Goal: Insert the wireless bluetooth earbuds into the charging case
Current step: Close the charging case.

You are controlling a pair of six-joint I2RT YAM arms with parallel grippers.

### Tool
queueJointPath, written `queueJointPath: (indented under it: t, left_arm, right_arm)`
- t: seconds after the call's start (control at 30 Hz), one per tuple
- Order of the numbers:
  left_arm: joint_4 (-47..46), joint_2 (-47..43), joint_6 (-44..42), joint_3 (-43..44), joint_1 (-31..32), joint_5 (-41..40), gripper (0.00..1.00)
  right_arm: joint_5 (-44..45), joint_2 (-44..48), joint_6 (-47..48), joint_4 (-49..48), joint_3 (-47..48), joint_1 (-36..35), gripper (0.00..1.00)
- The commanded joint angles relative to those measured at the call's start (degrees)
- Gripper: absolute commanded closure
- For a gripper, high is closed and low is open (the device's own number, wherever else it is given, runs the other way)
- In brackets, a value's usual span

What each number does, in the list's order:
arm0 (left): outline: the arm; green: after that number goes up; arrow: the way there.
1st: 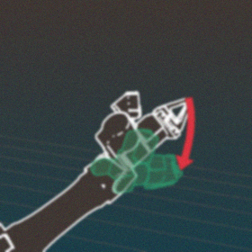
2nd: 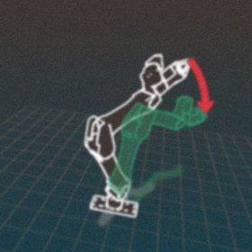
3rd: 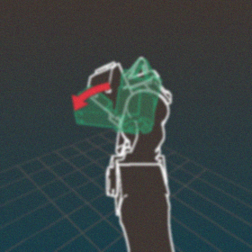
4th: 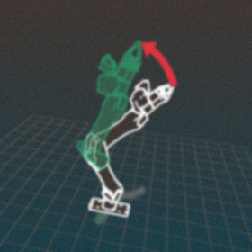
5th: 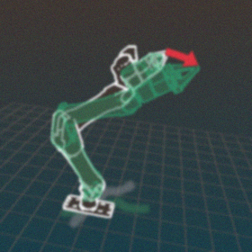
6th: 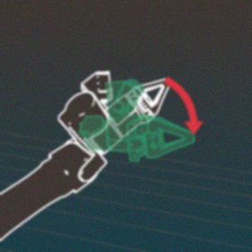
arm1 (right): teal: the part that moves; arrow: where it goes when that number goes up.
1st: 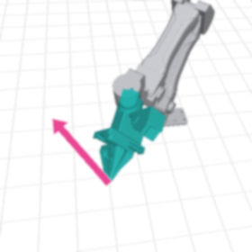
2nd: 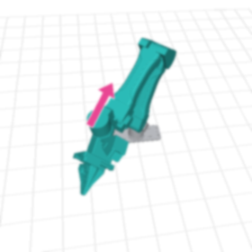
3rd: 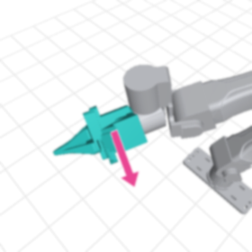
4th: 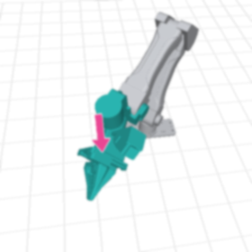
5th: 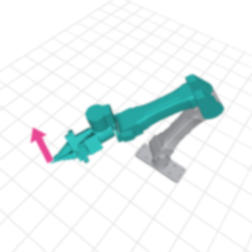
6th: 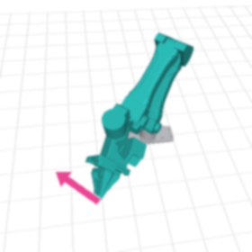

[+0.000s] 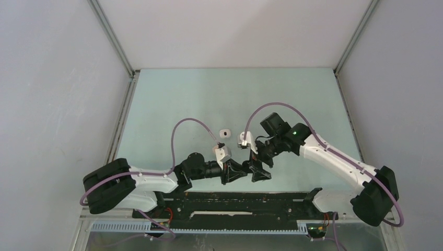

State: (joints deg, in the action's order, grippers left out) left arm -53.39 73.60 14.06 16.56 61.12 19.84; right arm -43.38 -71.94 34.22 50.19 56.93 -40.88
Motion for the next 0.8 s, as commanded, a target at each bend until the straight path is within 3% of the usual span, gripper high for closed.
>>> queueJointPath:
  t: [0.0,0.13,0.23,0.33,0.47,0.6,0.77]
  left_arm:
    - [-1.5,0.2,2.8,1.8,0.0,-4.5,1.0]
    - [0.8,1.5,6.0,2.6,-1.3,-9.0,1.0]
    - [0.8,2.5,6.8,2.9,-1.4,-8.9,1.0]
    - [0.3,3.8,7.8,3.5,-1.4,-7.1,1.0]
    - [-1.1,4.4,7.8,3.9,-1.4,-3.4,1.0]
    - [-2.2,3.1,6.2,3.7,-1.2,-0.1,1.0]
    - [-2.2,0.9,3.3,3.2,-1.0,2.0,1.0]
  right_arm:
    - [6.0,5.3,-1.0,-0.8,0.2,-2.3,0.0]
    - [16.5,11.0,-0.2,2.2,1.6,-4.6,0.0]
    - [20.3,14.3,0.5,2.7,3.3,2.8,0.0]
    - [11.4,17.0,-0.1,0.6,3.2,18.6,0.0]
    - [-2.8,15.5,-1.1,0.3,1.9,29.0,0.0]
    - [-10.8,13.2,6.2,4.6,1.4,27.0,0.0]
    - [-6.6,10.3,6.0,3.8,1.1,16.5,0.0]
